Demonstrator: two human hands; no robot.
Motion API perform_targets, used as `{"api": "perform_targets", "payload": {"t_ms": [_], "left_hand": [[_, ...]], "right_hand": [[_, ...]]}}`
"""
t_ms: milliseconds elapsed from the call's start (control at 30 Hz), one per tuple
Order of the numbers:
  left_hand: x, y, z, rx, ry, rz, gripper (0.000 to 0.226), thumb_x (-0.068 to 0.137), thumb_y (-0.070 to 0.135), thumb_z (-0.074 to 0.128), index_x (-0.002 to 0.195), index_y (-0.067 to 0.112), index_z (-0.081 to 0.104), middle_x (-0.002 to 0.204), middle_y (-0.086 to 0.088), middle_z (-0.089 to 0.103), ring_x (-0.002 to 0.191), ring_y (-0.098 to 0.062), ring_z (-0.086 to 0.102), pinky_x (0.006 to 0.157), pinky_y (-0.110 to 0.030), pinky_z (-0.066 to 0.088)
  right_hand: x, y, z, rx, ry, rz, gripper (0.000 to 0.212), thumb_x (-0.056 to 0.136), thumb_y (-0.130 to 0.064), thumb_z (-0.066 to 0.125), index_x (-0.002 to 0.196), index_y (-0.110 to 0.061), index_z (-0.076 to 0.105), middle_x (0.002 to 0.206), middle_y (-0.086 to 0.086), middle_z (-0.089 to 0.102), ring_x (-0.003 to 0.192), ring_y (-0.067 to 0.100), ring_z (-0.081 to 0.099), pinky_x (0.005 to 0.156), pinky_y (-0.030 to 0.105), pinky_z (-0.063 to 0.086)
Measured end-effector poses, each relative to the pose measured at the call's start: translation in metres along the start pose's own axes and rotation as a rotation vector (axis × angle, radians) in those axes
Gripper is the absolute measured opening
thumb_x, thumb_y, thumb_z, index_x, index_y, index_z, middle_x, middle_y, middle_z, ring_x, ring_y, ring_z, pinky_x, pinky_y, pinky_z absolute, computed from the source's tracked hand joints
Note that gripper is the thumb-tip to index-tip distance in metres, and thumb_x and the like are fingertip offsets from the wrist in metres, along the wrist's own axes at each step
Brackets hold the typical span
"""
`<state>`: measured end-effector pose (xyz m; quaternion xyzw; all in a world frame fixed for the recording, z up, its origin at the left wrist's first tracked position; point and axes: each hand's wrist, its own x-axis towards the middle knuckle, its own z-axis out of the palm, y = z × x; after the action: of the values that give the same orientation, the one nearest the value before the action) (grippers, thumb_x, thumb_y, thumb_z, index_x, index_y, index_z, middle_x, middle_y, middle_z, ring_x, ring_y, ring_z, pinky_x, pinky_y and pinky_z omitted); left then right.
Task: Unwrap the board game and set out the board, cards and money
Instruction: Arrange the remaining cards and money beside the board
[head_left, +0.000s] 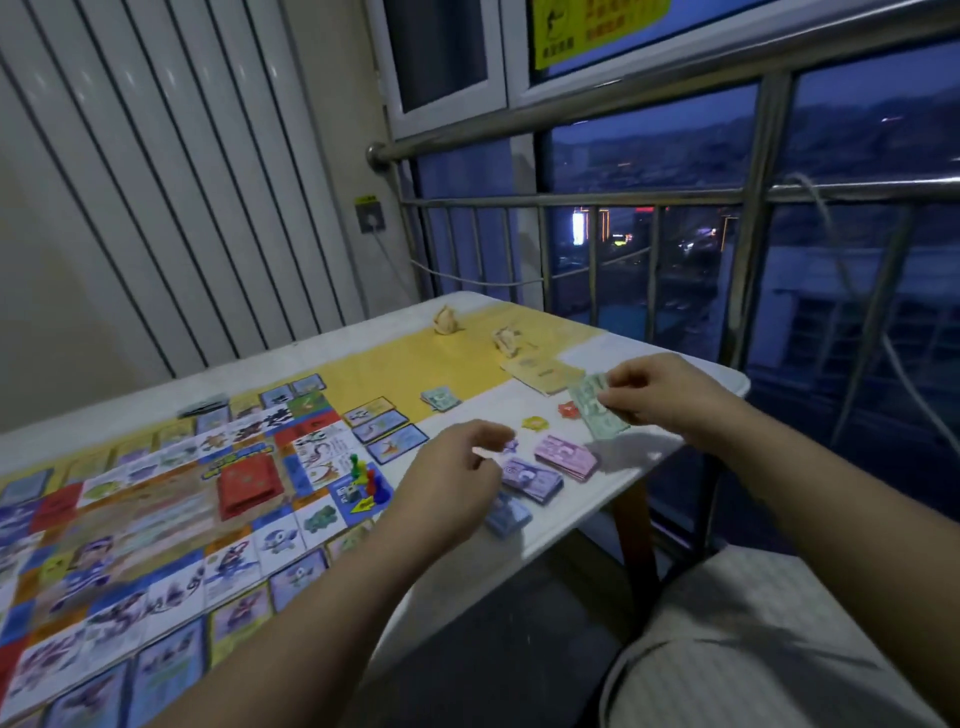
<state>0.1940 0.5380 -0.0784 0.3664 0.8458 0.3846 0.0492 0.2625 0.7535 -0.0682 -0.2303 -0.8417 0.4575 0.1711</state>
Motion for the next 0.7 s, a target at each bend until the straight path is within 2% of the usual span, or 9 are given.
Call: {"api": "perform_targets", "payload": {"t_ms": [67,167,233,367,467,567,700], "left_hand": [[0.008,-0.01,-0.001,0.042,0.058,-0.017,0.038,0.091,0.002,0.043,0.114,0.026,0.063,0.11,0.01,0.062,0.088,-0.002,0.057,0.065,-0.009,0.04],[0.02,-0.025,-0.011,0.098,0.121,-0.058,0.038,0.09,-0.001,0.045,0.113,0.024,0.064,0.105,0.008,0.065,0.09,-0.005,0.057,0.069,-0.02,0.042],[0.029,-0.033,-0.018,0.167,0.116,-0.071,0.038,0.09,-0.002,0.045,0.115,0.02,0.065,0.104,0.006,0.066,0.09,-0.006,0.057,0.071,-0.02,0.039],[0.044,-0.044,-0.027,0.327,0.015,-0.053,0.036,0.09,-0.001,0.048,0.118,0.014,0.065,0.113,0.0,0.068,0.094,-0.009,0.058,0.076,-0.016,0.038],[0.055,-0.042,-0.026,0.44,-0.132,-0.064,0.035,0.092,0.005,0.053,0.125,0.014,0.061,0.125,-0.002,0.063,0.11,-0.014,0.059,0.087,-0.018,0.039],[0.067,-0.036,-0.025,0.521,-0.244,-0.08,0.031,0.092,0.014,0.058,0.123,0.015,0.063,0.125,-0.002,0.062,0.111,-0.015,0.059,0.085,-0.019,0.04],[0.084,-0.033,-0.025,0.506,-0.417,-0.21,0.026,0.087,0.016,0.066,0.113,0.015,0.069,0.114,-0.008,0.067,0.091,-0.022,0.066,0.08,-0.028,0.054]], "right_hand": [[0.011,0.011,-0.005,-0.297,-0.067,0.016,0.012,0.087,-0.016,0.067,0.094,-0.007,0.071,0.086,0.006,0.068,0.073,0.013,0.058,0.075,0.033,0.048],[0.022,0.015,0.0,-0.419,-0.098,0.017,0.021,0.087,-0.019,0.067,0.106,-0.012,0.071,0.09,-0.002,0.065,0.076,0.008,0.056,0.07,0.023,0.042],[0.028,0.017,0.004,-0.461,-0.101,0.019,0.021,0.087,-0.02,0.067,0.107,-0.015,0.071,0.089,-0.004,0.065,0.077,0.008,0.057,0.065,0.022,0.041],[0.033,0.02,0.011,-0.583,-0.109,0.014,0.027,0.088,-0.022,0.065,0.114,-0.016,0.068,0.106,0.001,0.067,0.088,0.012,0.056,0.075,0.024,0.041],[0.035,0.024,0.013,-0.608,-0.13,0.023,0.031,0.088,-0.022,0.064,0.119,-0.016,0.065,0.11,0.001,0.064,0.09,0.011,0.052,0.076,0.023,0.039],[0.038,0.025,0.01,-0.533,-0.159,0.049,0.026,0.087,-0.02,0.066,0.113,-0.021,0.063,0.101,-0.003,0.057,0.084,0.009,0.051,0.067,0.02,0.038],[0.044,0.027,0.007,-0.476,-0.191,0.077,0.011,0.084,-0.016,0.069,0.089,-0.024,0.064,0.094,-0.004,0.058,0.081,0.008,0.052,0.062,0.02,0.038]]}}
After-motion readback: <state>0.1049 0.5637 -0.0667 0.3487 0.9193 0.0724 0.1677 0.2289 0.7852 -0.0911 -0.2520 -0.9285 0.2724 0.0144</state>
